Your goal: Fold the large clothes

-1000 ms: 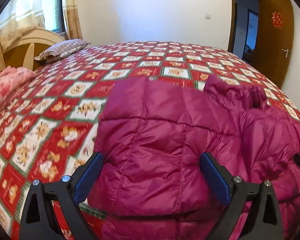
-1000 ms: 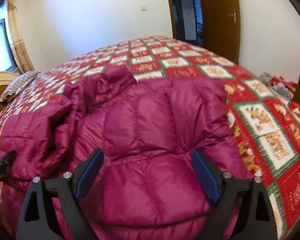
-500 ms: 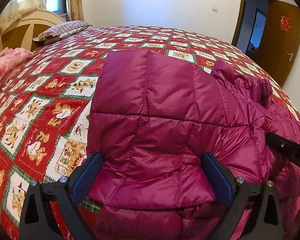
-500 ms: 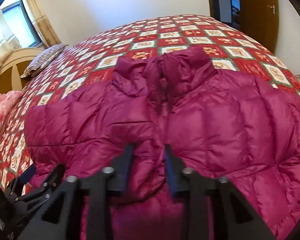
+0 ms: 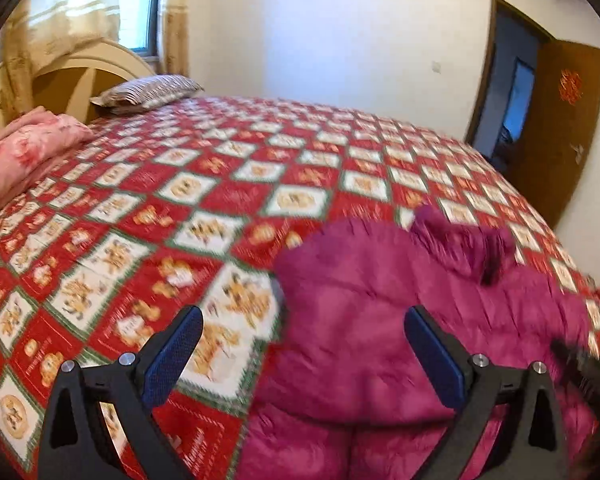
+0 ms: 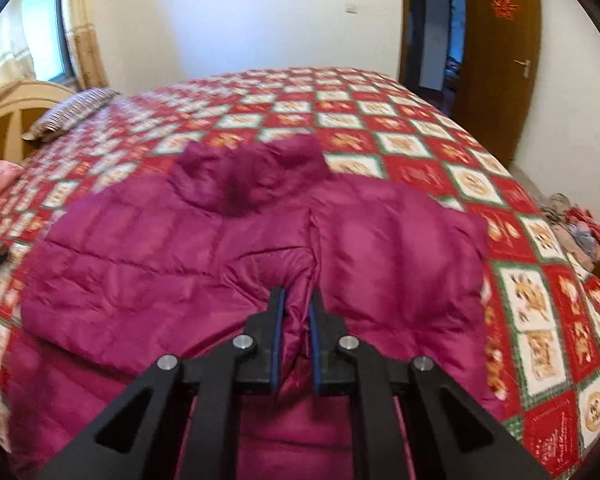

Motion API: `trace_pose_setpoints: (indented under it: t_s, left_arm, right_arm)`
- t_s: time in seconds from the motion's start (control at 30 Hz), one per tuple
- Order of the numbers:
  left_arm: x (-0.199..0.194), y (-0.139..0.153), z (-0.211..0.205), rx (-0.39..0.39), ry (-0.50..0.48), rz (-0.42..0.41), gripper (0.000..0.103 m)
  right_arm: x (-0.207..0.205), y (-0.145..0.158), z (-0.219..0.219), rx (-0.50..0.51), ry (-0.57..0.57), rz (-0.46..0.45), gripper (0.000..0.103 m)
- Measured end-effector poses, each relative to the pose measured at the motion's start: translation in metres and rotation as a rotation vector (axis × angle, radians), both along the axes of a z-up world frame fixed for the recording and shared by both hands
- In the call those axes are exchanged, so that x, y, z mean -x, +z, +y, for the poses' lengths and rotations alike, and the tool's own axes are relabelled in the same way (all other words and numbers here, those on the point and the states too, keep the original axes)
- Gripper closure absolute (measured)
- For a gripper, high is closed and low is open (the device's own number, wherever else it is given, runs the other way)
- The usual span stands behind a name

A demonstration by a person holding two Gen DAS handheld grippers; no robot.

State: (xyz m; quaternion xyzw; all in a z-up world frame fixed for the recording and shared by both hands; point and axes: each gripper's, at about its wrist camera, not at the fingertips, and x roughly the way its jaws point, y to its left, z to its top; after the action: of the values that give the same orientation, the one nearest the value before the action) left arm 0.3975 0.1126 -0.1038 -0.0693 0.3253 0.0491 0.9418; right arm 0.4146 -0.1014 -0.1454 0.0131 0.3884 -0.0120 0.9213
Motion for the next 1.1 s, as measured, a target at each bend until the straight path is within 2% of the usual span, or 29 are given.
trace_pose_setpoints:
  t_s: [0.1, 0.13, 0.17, 0.2, 0.23, 0.27, 0.37, 0.43, 0.53, 0.67, 0.73, 0.8, 0.93, 1.0, 1.1]
  left_arm:
    - [-0.022, 0.007, -0.007, -0.055, 0.020, 0.000, 0.002]
    - [-0.032, 0.010, -0.013, -0.086, 0.033, -0.006, 0.002]
    - [-0.036, 0.011, -0.016, -0.109, 0.044, -0.009, 0.002]
    - [-0.045, 0.011, -0.021, -0.150, 0.066, 0.002, 0.002]
    - [-0.050, 0.009, -0.025, -0.183, 0.080, 0.015, 0.002]
    - [-0.056, 0.008, -0.029, -0.214, 0.083, 0.022, 0.002]
    - [-0.068, -0.004, -0.036, -0.263, 0.086, 0.039, 0.002]
    - [-0.076, -0.019, -0.038, -0.251, 0.088, 0.084, 0.002]
    - [-0.079, -0.036, -0.043, -0.244, 0.099, 0.124, 0.002]
    - [-0.074, -0.053, -0.044, -0.282, 0.106, 0.139, 0.002]
    - [-0.071, -0.059, -0.042, -0.281, 0.102, 0.141, 0.002]
    - [-0.070, -0.068, -0.037, -0.240, 0.092, 0.156, 0.002]
    - [-0.073, -0.075, -0.030, -0.181, 0.096, 0.208, 0.002]
    - [-0.070, -0.075, -0.030, -0.194, 0.088, 0.225, 0.002]
    - [-0.056, -0.076, -0.034, -0.254, 0.078, 0.200, 0.002]
  right_arm:
    - [-0.001, -0.012, -0.006, -0.002, -0.004, 0.031, 0.084]
    - [-0.001, -0.014, -0.005, 0.006, -0.003, 0.031, 0.078]
    - [0.000, -0.014, -0.005, 0.025, -0.012, 0.031, 0.064]
    - [0.001, -0.010, -0.007, 0.055, -0.038, 0.030, 0.055]
    - [0.005, -0.004, -0.011, 0.074, -0.073, 0.012, 0.039]
    - [0.011, 0.002, -0.017, 0.077, -0.105, -0.020, 0.037]
    - [0.026, 0.032, -0.036, 0.050, -0.195, -0.155, 0.037]
    - [0.018, 0.046, -0.033, 0.012, -0.151, -0.175, 0.039]
    - [-0.008, 0.044, -0.020, -0.020, -0.095, -0.145, 0.051]
    - [-0.038, 0.014, -0.004, -0.010, -0.069, -0.064, 0.058]
    - [-0.041, -0.010, -0.003, -0.025, -0.047, -0.006, 0.058]
    - [-0.037, -0.028, -0.003, -0.041, -0.038, 0.027, 0.057]
    - [-0.026, -0.029, -0.008, -0.101, -0.066, 0.059, 0.057]
    - [-0.021, -0.028, -0.004, -0.077, -0.059, 0.071, 0.056]
    - [-0.008, -0.031, 0.002, -0.045, -0.040, 0.061, 0.056]
